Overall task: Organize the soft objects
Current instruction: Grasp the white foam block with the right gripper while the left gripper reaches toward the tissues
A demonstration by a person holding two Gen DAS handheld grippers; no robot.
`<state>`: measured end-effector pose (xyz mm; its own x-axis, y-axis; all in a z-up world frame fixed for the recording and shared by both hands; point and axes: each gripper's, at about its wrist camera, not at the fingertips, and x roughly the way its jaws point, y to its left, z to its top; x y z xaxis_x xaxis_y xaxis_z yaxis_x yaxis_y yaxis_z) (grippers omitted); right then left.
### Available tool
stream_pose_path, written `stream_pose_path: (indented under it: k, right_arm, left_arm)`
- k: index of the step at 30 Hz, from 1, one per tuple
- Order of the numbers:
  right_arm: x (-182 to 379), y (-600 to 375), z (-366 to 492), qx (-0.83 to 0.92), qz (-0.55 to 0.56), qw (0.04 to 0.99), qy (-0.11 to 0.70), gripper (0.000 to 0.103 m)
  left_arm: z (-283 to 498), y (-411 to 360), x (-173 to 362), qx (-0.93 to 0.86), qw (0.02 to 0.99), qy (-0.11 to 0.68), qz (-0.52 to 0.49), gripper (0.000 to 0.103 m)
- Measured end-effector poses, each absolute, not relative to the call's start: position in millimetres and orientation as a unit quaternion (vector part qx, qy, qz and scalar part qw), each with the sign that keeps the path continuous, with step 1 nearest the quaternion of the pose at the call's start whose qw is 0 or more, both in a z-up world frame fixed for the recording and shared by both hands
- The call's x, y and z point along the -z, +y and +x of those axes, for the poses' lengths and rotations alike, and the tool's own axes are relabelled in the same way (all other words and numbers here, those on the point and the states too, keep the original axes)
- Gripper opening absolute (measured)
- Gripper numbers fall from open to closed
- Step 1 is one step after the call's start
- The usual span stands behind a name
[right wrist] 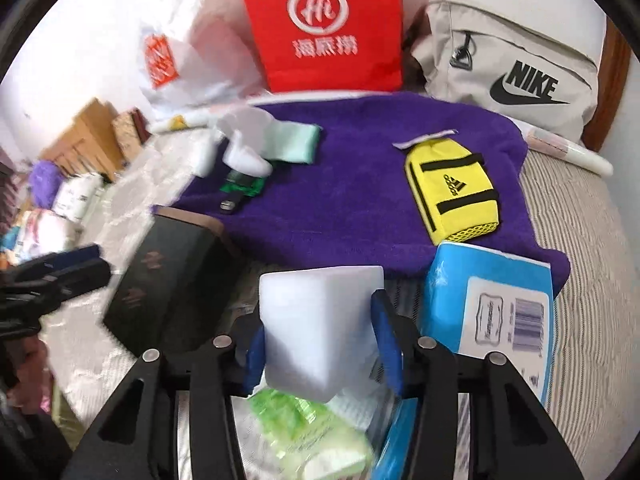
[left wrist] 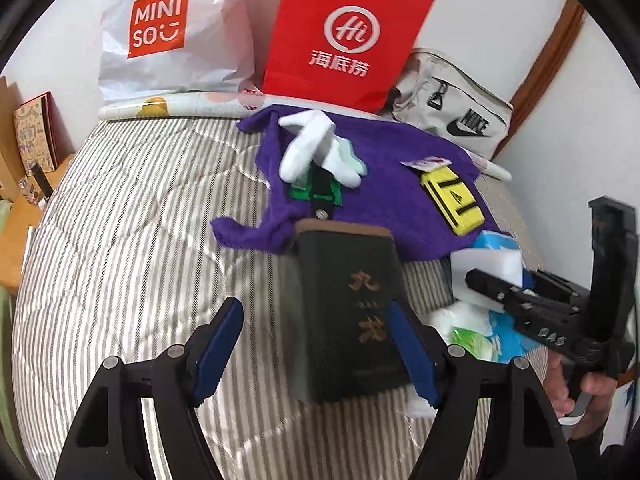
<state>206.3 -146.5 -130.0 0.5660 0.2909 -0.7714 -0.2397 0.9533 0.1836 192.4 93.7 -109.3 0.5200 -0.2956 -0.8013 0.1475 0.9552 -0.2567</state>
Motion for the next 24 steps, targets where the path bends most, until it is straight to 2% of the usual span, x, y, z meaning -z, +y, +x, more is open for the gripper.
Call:
stream_pose_path:
  k: [12,24]
  right_arm:
    - [95.5,-178.1,129.1,-0.194,0.043,0.905,0.377,0.044]
    - [116.0,-238.5,65.8,-0.219,0.073,0.899,0.372,0.044]
  left_arm:
    - [133.8,45.1,103.1,0.180,0.860,0.475,-0.039,0.072]
    - [109.4,-28.3,115.7,0.217,0.856,0.468,0.014,0.072]
